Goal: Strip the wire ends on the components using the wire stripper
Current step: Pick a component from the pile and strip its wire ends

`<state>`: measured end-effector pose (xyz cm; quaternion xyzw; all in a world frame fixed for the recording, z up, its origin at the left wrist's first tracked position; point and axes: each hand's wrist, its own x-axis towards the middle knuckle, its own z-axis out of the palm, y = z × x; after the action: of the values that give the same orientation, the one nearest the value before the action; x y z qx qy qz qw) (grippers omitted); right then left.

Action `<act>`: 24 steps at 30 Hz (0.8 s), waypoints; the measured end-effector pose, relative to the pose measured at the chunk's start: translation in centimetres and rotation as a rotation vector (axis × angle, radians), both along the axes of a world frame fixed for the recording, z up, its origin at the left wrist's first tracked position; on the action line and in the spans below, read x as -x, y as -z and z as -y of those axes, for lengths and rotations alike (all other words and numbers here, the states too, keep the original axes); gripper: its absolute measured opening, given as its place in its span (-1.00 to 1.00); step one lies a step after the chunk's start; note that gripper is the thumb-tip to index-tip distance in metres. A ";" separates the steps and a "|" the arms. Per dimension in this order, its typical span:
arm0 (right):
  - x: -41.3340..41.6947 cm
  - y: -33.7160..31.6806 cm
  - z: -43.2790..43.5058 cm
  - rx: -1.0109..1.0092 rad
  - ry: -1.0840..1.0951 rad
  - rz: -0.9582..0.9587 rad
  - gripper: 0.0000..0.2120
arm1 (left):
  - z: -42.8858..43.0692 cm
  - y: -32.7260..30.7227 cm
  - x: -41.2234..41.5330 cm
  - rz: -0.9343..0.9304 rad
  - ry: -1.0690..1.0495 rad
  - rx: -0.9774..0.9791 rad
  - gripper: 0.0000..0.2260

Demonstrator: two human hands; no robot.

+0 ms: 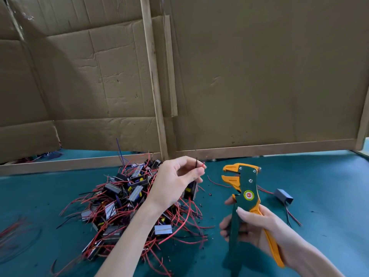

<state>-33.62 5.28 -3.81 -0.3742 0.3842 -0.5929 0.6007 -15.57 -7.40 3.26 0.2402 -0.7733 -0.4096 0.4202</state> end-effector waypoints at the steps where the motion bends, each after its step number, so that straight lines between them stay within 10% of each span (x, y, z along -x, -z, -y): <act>1: -0.1 0.0 -0.1 0.007 -0.027 -0.015 -0.62 | -0.1 0.0 0.0 0.027 0.010 0.020 -0.96; 24: -1.6 0.0 -0.9 0.021 -0.040 -0.222 -0.55 | -0.1 -0.2 -0.4 0.267 0.180 0.130 -0.89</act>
<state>-32.06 6.19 -3.84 -0.4515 0.4347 -0.5397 0.5621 -15.19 -7.28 3.44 0.1945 -0.8655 -0.3592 0.2899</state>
